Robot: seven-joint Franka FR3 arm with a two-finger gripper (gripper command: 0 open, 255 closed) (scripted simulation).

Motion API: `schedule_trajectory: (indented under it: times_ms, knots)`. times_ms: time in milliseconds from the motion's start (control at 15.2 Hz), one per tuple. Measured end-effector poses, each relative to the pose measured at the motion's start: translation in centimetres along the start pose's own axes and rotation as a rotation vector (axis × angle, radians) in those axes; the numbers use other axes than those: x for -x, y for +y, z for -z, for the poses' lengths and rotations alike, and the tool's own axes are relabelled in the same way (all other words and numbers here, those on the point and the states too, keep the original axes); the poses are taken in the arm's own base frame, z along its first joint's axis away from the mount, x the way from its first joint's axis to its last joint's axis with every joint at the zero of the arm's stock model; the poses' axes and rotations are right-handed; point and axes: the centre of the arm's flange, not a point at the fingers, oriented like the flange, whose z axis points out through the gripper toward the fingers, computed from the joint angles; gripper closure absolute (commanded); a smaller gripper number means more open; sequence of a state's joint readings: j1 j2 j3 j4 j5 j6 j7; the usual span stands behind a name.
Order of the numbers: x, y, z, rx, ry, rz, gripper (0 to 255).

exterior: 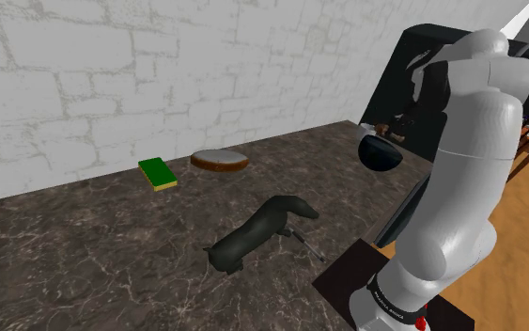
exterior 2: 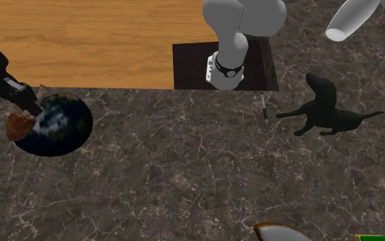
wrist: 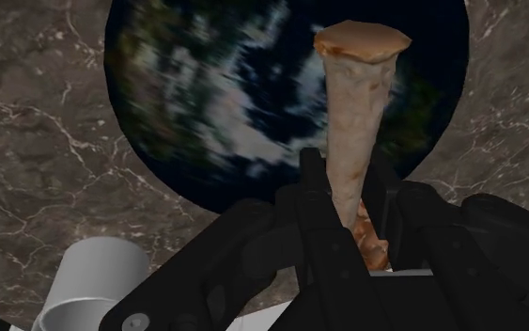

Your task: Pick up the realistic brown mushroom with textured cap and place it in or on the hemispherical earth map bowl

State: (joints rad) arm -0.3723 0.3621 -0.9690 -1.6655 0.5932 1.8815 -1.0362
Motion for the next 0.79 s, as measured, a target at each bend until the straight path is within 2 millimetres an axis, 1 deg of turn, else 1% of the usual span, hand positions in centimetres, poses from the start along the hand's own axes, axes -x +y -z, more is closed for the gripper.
schedule_trajectory:
  times_ms: [462, 594, 792]
  knots:
    - [1.0, 0.4, -3.5, 0.000, 0.000, 0.000, 255]
    - [1.0, 0.5, -4.0, 0.000, 0.000, 0.000, 255]
    - [1.0, 0.6, -4.2, 0.000, 0.000, 0.000, 255]
